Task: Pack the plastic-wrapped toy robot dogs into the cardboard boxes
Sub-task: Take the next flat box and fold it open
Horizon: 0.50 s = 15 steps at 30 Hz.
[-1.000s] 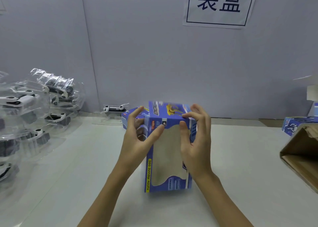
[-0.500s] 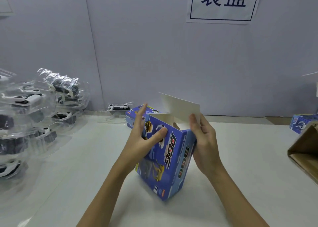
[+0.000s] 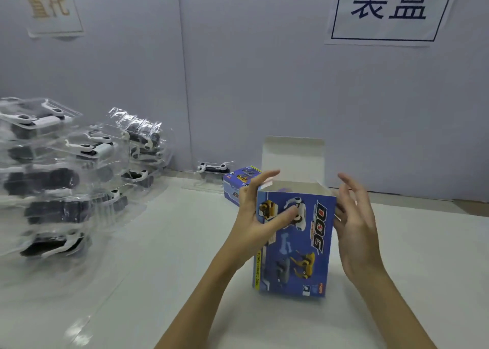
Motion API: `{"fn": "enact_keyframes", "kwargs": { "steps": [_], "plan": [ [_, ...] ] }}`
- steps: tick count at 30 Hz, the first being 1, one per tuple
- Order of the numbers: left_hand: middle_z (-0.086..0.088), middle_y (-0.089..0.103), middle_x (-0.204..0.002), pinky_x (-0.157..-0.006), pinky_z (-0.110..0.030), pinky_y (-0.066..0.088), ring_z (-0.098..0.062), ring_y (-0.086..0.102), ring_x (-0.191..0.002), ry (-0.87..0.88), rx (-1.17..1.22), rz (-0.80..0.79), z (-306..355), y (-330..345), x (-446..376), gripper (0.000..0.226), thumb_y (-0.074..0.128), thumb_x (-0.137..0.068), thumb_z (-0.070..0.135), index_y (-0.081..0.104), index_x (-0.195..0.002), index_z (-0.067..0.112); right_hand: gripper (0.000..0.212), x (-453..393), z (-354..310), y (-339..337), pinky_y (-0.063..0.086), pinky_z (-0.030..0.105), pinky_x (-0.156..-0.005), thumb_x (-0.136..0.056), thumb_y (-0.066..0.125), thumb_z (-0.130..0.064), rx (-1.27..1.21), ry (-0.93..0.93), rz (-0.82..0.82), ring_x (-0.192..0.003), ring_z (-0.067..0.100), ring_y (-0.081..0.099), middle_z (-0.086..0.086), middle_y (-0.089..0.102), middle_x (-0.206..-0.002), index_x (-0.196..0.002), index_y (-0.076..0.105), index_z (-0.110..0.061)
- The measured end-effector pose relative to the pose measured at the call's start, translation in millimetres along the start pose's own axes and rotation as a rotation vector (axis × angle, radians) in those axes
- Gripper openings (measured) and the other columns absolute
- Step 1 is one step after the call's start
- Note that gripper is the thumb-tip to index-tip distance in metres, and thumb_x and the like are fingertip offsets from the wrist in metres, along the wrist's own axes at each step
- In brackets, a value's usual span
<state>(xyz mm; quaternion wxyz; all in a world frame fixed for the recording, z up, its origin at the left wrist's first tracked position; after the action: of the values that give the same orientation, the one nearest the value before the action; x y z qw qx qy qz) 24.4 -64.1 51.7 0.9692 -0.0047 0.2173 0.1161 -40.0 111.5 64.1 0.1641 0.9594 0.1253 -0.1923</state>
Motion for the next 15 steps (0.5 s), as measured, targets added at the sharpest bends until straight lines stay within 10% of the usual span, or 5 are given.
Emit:
{"fn": "enact_keyframes", "kwargs": {
  "steps": [8,15],
  "plan": [
    [-0.015,0.068,-0.117,-0.076,-0.044,0.062,-0.029,0.077,-0.095,-0.195,0.501,0.582,-18.2,-62.1,-11.4,0.029,0.065,-0.097,0.037,0.054,-0.116,0.018,0.034,-14.3,42.2,32.0,0.053,0.033,-0.100,-0.107,0.046,0.001,0.598,-0.182,-0.221,-0.120,0.003,0.063,-0.012,0.069,-0.128,-0.121,0.067,-0.021],
    [-0.012,0.044,-0.128,-0.083,-0.038,0.057,-0.023,0.066,-0.095,-0.389,0.160,0.832,-45.8,-80.9,-10.7,0.027,0.066,-0.096,0.045,0.054,-0.118,0.033,0.071,-75.5,95.2,48.7,0.043,0.024,-0.104,-0.087,0.084,-0.030,1.227,-0.050,-0.789,-0.139,0.002,0.040,-0.021,0.013,-0.165,-0.149,0.048,-0.036]
  ]
}}
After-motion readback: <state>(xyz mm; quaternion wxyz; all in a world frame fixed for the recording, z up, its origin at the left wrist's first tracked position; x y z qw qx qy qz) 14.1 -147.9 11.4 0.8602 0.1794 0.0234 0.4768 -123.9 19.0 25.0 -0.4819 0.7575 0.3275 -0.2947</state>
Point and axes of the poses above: each hand's wrist, its own x-axis away from the middle knuckle, its own y-axis out of the palm, z = x × y, the point moved 3 cm from there along -x, towards the middle knuckle
